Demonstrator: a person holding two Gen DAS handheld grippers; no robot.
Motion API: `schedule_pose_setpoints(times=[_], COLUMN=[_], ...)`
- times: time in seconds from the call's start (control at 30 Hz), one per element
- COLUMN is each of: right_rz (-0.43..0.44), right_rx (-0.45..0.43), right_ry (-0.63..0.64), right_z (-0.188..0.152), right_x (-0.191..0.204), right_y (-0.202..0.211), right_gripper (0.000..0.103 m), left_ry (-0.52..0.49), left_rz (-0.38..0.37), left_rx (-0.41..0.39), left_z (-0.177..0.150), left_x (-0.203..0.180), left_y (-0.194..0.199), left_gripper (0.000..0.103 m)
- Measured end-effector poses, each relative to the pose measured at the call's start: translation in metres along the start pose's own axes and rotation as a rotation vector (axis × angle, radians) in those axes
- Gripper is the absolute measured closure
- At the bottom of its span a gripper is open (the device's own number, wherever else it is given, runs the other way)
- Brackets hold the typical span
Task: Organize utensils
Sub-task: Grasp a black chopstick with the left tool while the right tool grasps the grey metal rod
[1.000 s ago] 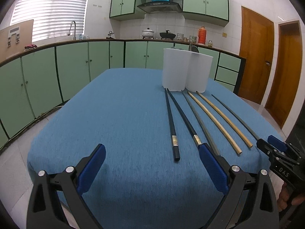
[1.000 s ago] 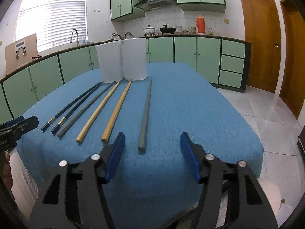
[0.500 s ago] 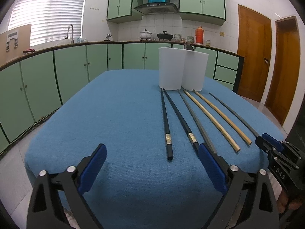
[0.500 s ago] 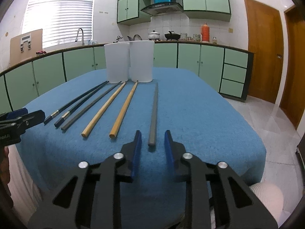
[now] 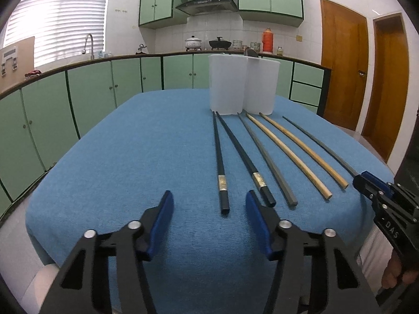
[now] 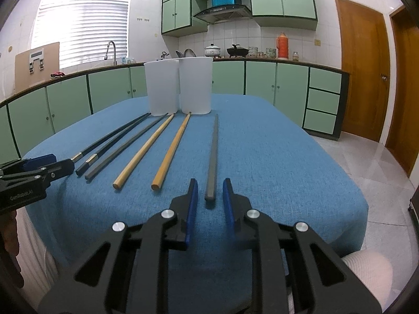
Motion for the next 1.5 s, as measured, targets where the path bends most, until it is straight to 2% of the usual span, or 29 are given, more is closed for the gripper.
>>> schedule_pose_setpoints(times=[0.1,0.37,0.47,0.57,0.63,0.7,1.03,1.2,1.5], right_rz=[0.001,-0.001,0.001,-0.002,-0.006,-0.004,-0.002,-0.011,0.01], right_rx=[0.0,0.001,0.0,-0.003,-0.005,-0.005,-0.005,-0.001,0.003], right_ry=[-0.004,-0.002,-0.004,0.001,0.01,0.007,-0.004,-0.006,-0.03], right_z=[0.0,0.0,-0.001,-0.001,-0.002,-0.002,-0.002,-0.002,0.005], right_x=[-0.001,-0.001,-0.001,-0.001,0.0,0.0,0.0,-0.003,-0.01], right_y=[0.001,0.004,0.004,0.003,0.003,0.003,0.004,0.003,0.008], right_gripper=[0.084,0.084,0.084,0.084,0.085,0.085,0.085,0.096,0.096], left_ry=[-0.007,-0.008,-0.01,-0.004,-0.004,-0.011,-0.009,-0.001,-0.006], left_rz=[-0.006,-0.007,-0.007,-0.016,-0.028,-0.032,-0.014,-0.003,0.003], left_rx=[-0.003,-0.007,-0.01,-0.012,-0.012,-0.013,-0.02,-0.018,-0.015], left_z=[-0.001,-0.003,-0.003,-0.003,-0.003,-0.003,-0.005,-0.005,0.002], left_x=[-0.003,-0.006,-0.007,-0.01,-0.011,-0.015,-0.016,-0.017,-0.016], left_y=[0.0,0.007,0.008,0.006,0.006,0.007,0.007,0.007,0.012], left_gripper=[0.062,0.062,0.066,0.076,0.087,0.091,0.091,0.096,0.097])
Point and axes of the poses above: each gripper's, at about its wrist camera, not at the fingertips, and y roughly against the way its jaws point, x to its left, z to its top, the point moved 5 cm from there along -y, roughly the way its jaws point, and after that the axes turned 15 degrees about -x, right-handed, at the moved point
